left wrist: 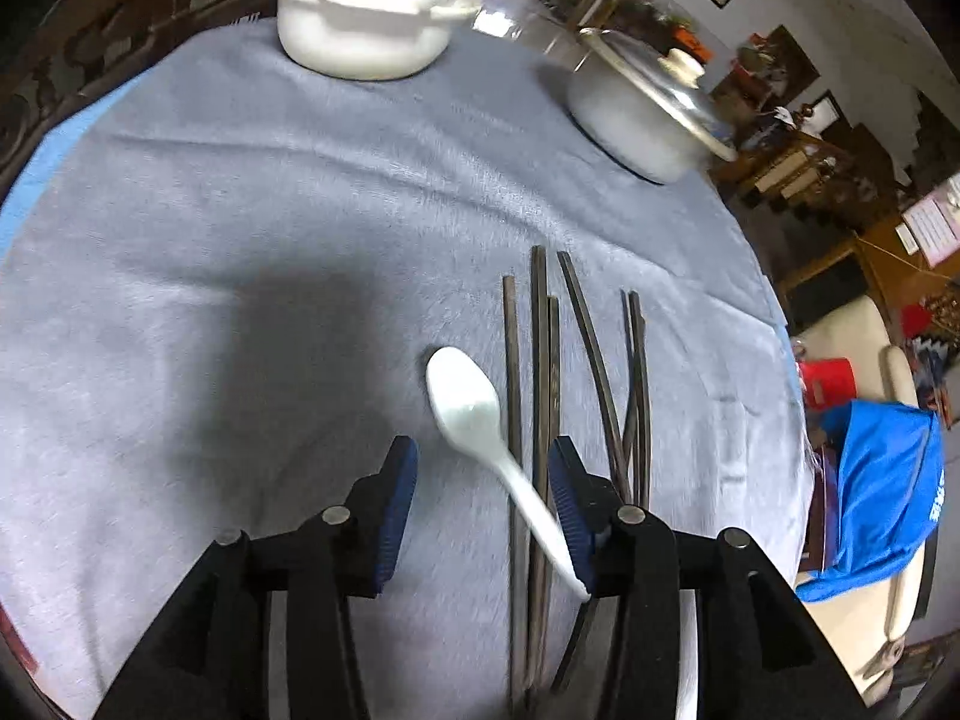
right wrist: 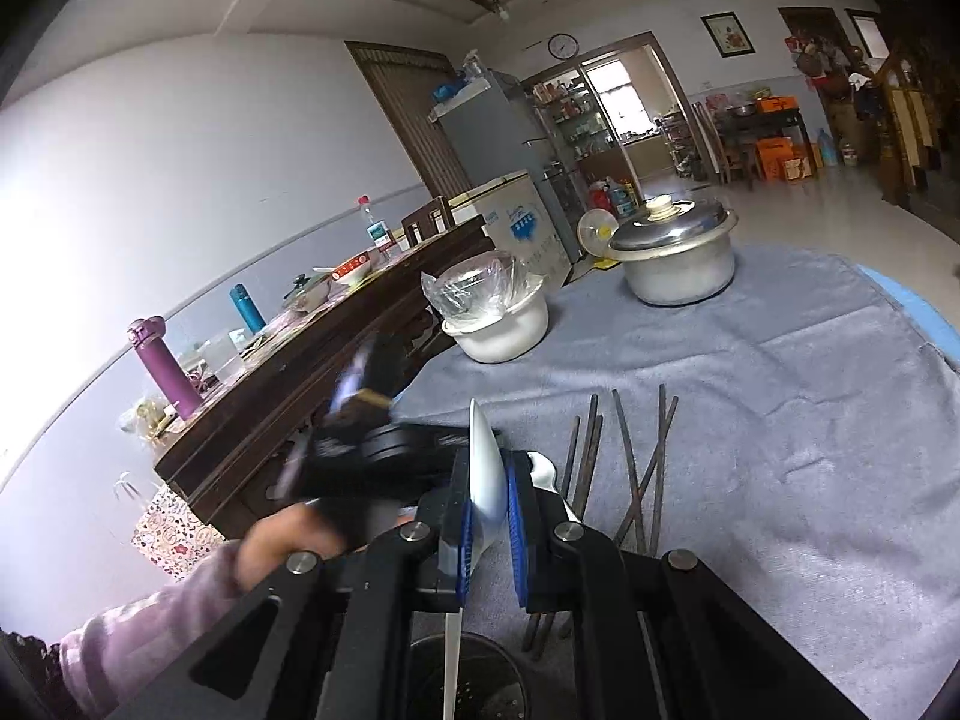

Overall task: Organize utensils
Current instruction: 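Carry the white spoons to the dark cup and drop them in with both tools, then open both tools and withdraw them from the dark cup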

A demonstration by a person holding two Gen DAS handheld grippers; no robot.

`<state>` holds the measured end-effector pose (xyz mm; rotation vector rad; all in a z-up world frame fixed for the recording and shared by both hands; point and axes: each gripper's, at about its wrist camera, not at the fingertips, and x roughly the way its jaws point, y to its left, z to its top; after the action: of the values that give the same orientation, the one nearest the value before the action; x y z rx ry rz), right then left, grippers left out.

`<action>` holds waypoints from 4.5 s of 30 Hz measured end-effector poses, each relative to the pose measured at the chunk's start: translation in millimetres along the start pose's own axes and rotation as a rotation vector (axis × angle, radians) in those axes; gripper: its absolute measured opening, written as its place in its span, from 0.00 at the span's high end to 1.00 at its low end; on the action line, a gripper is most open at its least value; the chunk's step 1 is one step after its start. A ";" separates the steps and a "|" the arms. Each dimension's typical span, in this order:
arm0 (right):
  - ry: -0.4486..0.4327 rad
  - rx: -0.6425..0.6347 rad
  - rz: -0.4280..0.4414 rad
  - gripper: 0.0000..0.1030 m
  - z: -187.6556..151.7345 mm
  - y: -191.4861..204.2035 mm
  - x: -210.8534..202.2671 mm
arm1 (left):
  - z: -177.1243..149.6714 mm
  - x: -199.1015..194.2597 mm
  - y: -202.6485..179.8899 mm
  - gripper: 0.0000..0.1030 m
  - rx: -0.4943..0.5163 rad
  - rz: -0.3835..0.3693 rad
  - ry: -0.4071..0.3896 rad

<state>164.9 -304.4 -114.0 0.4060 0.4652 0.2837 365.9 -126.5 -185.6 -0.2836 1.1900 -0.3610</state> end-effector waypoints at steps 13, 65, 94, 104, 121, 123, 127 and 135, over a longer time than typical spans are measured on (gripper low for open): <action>-0.021 -0.073 -0.043 0.89 -10.3 7.4 -2.4 | 6.9 31.8 -15.7 0.97 0.040 0.034 -0.026; -0.134 0.049 -0.028 0.23 -43.4 3.9 -88.3 | -217.4 -178.7 -8.9 0.51 0.524 -0.135 -0.659; 0.058 -0.240 -0.712 0.25 -19.6 60.5 -101.0 | -203.1 -208.5 -2.2 0.30 0.320 0.052 -0.465; 0.076 -0.229 -0.717 0.25 -18.0 47.5 -90.0 | -191.7 -193.7 -7.3 0.30 0.320 0.088 -0.432; 0.110 -0.131 -0.591 0.25 -16.9 39.3 -80.3 | -176.2 -188.6 3.7 0.30 0.306 0.307 -0.421; 0.116 -0.124 -0.584 0.25 -17.2 40.2 -78.2 | -176.0 -188.4 5.7 0.30 0.307 0.311 -0.422; 0.114 -0.125 -0.584 0.25 -16.2 43.9 -74.5 | -173.8 -188.5 10.4 0.30 0.301 0.317 -0.423; 0.125 -0.113 -0.566 0.25 -5.3 40.0 -64.8 | -166.6 -185.6 15.0 0.30 0.301 0.352 -0.428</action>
<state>99.9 -290.3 -76.6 0.1343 0.6615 -0.2138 151.0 -39.6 -92.1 0.1098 0.7310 -0.1542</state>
